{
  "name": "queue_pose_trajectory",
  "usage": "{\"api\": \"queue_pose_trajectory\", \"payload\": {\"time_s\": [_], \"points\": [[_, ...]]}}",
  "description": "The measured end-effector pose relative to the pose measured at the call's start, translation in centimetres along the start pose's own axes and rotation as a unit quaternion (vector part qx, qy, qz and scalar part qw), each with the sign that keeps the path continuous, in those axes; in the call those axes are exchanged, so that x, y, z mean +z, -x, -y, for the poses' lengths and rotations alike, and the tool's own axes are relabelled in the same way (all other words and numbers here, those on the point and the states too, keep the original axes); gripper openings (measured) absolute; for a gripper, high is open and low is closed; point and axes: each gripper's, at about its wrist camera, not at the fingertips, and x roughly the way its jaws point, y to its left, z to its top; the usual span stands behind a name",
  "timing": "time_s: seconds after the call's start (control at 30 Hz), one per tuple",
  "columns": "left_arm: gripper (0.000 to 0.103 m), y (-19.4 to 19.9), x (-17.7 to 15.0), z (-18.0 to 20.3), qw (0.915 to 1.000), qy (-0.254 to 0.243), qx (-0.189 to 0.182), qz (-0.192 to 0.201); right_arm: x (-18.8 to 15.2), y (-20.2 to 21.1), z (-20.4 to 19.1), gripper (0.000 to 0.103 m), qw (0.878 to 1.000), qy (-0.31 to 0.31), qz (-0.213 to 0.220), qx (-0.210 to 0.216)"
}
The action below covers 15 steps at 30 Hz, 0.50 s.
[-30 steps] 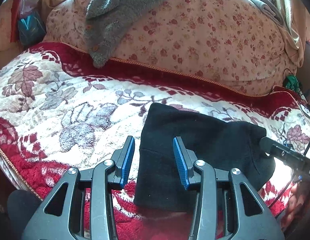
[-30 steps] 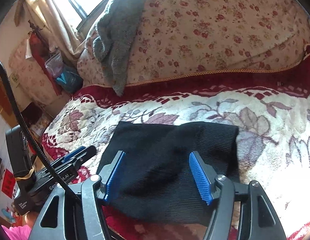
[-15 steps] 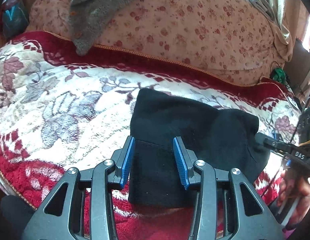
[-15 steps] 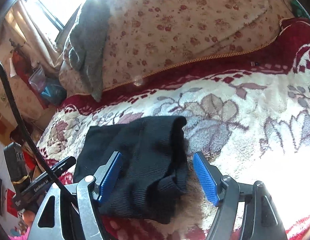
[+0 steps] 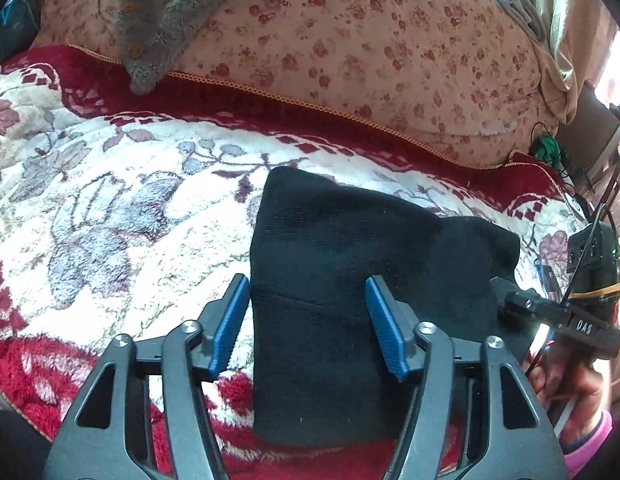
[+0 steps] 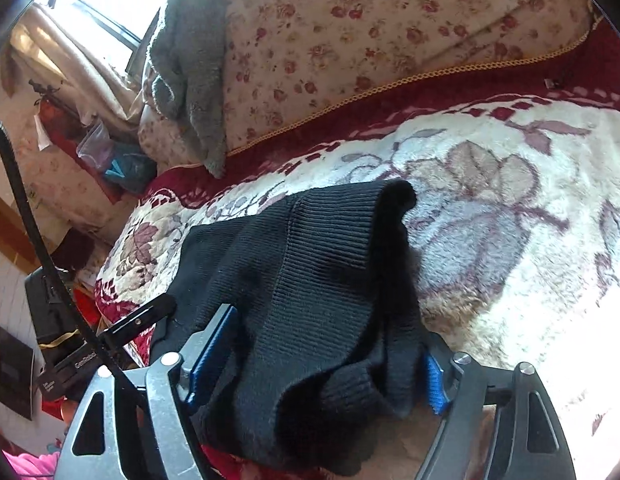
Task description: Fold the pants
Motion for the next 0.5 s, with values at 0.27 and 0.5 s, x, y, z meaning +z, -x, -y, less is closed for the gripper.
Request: {"api": "queue_pose_trajectory", "payload": {"time_s": [0.27,0.5], "points": [[0.078,-2.0,0.4,0.2,0.9994,-0.024,-0.023,-0.013,-0.1,-0.8,-0.4,0.088,1.0,0.029,0.008,0.002],[0.081,-3.7,0.2,-0.7,0.9969,0.012,-0.069,-0.035,0.0,-0.7,0.2,0.088,0.999,0.026,0.004,0.026]]}}
